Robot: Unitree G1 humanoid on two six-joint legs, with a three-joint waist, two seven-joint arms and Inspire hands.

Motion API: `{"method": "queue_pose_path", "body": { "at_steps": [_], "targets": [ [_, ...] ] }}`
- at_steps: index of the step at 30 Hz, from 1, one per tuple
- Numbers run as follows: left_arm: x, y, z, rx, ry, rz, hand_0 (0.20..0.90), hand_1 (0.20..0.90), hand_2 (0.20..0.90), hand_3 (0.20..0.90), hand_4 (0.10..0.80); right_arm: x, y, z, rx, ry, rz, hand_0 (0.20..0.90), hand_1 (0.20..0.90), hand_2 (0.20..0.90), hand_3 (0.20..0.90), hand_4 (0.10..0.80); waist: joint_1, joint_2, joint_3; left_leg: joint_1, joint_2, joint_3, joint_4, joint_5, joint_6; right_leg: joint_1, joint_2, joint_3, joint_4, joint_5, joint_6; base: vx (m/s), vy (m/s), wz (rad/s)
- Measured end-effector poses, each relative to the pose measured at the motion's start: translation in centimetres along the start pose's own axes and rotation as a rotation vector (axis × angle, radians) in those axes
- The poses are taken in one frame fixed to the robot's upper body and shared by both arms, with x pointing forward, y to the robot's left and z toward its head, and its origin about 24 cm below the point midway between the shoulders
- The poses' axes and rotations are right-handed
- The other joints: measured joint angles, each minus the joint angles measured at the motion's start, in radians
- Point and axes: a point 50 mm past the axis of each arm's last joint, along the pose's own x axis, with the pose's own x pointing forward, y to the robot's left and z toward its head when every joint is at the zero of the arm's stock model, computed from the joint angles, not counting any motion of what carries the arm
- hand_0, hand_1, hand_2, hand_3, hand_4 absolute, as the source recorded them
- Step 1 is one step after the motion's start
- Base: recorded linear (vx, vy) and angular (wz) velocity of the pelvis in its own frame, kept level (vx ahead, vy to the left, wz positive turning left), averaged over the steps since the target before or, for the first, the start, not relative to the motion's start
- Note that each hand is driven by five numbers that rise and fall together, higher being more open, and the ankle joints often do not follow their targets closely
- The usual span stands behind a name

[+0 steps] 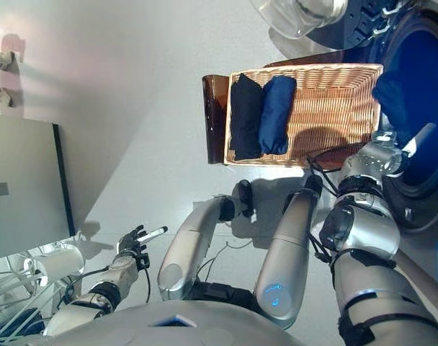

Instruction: Pick up the clothes and place them into the washing machine

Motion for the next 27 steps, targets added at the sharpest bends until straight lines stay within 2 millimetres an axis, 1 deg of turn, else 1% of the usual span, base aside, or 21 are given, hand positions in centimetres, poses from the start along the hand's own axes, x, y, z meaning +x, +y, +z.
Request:
{"method": "queue_pose_path", "body": {
  "at_steps": [4,5,6,7,9,11,14,20,27],
  "targets": [
    [0.0,0.0,-0.2,0.000,0.007,0.001,0.900,0.900,0.900,0.900,0.800,0.0,2.5,2.5,0.086,-0.065,0.011,0.200,0.200,0.200,0.200,0.300,0.002,0.001,-0.001,0.000,-0.007,0.000,-0.005,0.000,0.000,-0.002,-0.006,0.000,0.000,0.002,-0.003,0.004,0.000,0.01],
    [-0.1,0.1,-0.4,0.001,0.010,0.001,0.900,0.900,0.900,0.900,0.800,-0.2,3.6,3.6,0.104,-0.108,0.036,0.200,0.200,0.200,0.200,0.300,-0.001,0.001,-0.001,0.000,-0.009,0.000,-0.006,0.000,0.000,-0.001,-0.008,0.001,-0.001,0.002,-0.003,0.000,0.000,0.00],
    [-0.1,0.1,-0.4,0.001,0.010,0.001,0.900,0.900,0.900,0.900,0.800,-0.2,4.0,4.0,0.114,-0.122,0.043,0.200,0.200,0.200,0.200,0.300,-0.002,0.001,-0.001,0.000,-0.010,0.000,-0.007,0.000,0.000,-0.002,-0.009,0.001,-0.001,0.001,-0.002,0.000,0.000,0.00],
    [-0.1,0.1,-0.3,0.000,0.008,0.000,0.900,0.900,0.900,0.900,0.800,-0.3,4.8,5.2,0.133,-0.155,0.062,0.200,0.200,0.200,0.200,0.300,-0.001,0.001,-0.001,0.000,-0.013,0.000,-0.007,0.000,0.001,-0.002,-0.011,0.001,-0.001,0.000,-0.001,0.000,0.000,0.00],
    [-0.1,0.0,-0.2,-0.002,0.003,-0.001,0.900,0.900,0.900,0.900,0.800,-0.3,4.8,5.4,0.115,-0.174,0.064,0.200,0.200,0.200,0.200,0.300,-0.001,0.001,-0.001,-0.001,-0.014,0.001,-0.007,-0.001,0.002,-0.004,-0.012,0.001,-0.001,0.000,0.000,0.000,0.000,0.00],
    [-0.1,0.0,-0.2,-0.002,0.001,-0.002,0.900,0.900,0.900,0.900,0.800,-0.2,4.5,5.7,0.144,-0.175,0.010,0.200,0.200,0.200,0.200,0.300,0.001,0.001,-0.001,-0.001,-0.015,0.000,-0.007,-0.002,0.004,-0.002,-0.013,0.001,-0.002,-0.001,0.002,0.000,0.000,0.00],
    [-0.1,0.0,-0.3,-0.001,0.003,-0.002,0.900,0.900,0.900,0.900,0.800,-0.2,4.4,6.0,0.157,-0.191,-0.011,0.200,0.200,0.200,0.200,0.300,0.001,0.000,-0.001,-0.002,-0.016,0.001,-0.007,-0.004,0.006,-0.002,-0.015,0.001,-0.003,-0.002,0.003,0.000,0.000,0.00],
    [-0.1,0.0,-0.3,0.001,0.002,-0.003,0.900,0.900,0.900,0.900,0.800,-0.2,4.4,6.0,0.160,-0.192,-0.023,0.200,0.200,0.200,0.200,0.300,-0.001,0.000,0.000,-0.002,-0.017,0.003,-0.006,-0.007,0.011,-0.002,-0.014,0.003,-0.005,-0.006,0.009,0.000,0.000,0.00],
    [-0.1,0.0,-0.3,0.001,0.002,-0.003,0.900,0.900,0.900,0.900,0.800,-0.2,4.3,6.0,0.151,-0.198,-0.034,0.200,0.200,0.200,0.200,0.300,-0.002,0.000,0.000,-0.002,-0.017,0.005,-0.007,-0.009,0.014,-0.003,-0.014,0.005,-0.008,-0.004,0.007,0.000,0.000,0.00]
  ]
}}
